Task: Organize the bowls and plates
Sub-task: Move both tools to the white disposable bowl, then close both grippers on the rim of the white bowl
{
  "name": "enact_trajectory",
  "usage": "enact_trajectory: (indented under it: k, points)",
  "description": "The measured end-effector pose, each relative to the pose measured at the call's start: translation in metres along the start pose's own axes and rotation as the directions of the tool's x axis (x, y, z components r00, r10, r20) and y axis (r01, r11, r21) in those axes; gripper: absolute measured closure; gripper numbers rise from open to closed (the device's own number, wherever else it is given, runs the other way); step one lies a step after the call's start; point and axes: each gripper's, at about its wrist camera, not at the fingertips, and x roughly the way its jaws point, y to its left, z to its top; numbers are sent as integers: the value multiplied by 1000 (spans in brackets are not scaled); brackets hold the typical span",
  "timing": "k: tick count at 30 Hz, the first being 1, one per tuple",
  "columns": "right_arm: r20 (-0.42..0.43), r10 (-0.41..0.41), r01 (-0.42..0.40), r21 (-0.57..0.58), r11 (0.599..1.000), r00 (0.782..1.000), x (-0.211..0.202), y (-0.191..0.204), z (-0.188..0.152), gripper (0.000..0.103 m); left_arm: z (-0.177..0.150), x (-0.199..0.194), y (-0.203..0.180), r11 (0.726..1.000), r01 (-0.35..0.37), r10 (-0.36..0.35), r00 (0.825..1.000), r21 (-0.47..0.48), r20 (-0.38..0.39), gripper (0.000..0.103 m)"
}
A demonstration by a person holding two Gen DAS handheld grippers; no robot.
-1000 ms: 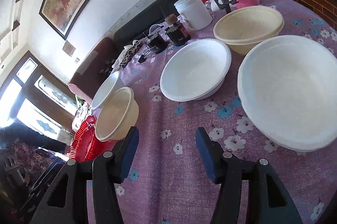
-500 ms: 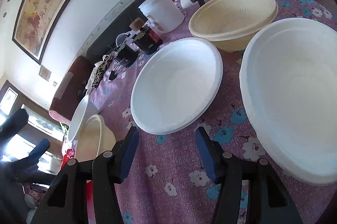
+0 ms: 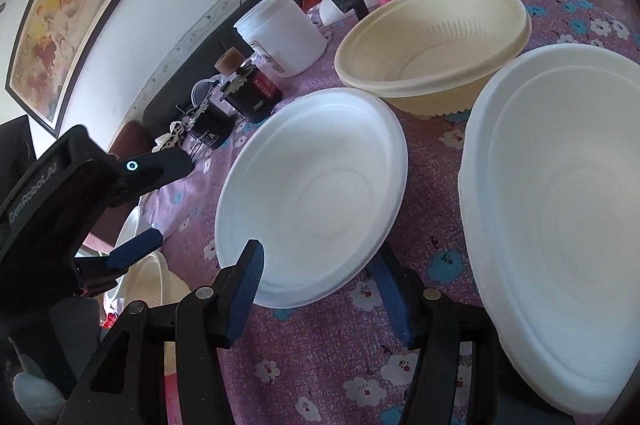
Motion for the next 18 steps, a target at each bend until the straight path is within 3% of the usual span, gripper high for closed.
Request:
enact_trajectory:
  k: [4, 13, 16, 18]
  points:
    - [13, -3, 2, 16, 1000, 1000, 1, -6, 2, 43, 4, 19, -3, 1000, 9, -9, 999, 1, -31, 2]
    - [34, -26, 27, -11, 1000, 999, 2, -5, 4, 43, -4, 44, -29, 994, 22, -11, 995, 108, -98, 28]
    - [36, -23, 23, -13, 1000, 999, 2, -5, 3, 43, -8, 48, -35, 992, 25, -11, 993, 123, -118, 46]
    - [37, -23, 23, -14, 1000, 999, 2, -5, 3, 44, -10, 50, -37, 991, 33, -15, 991, 131, -134, 63]
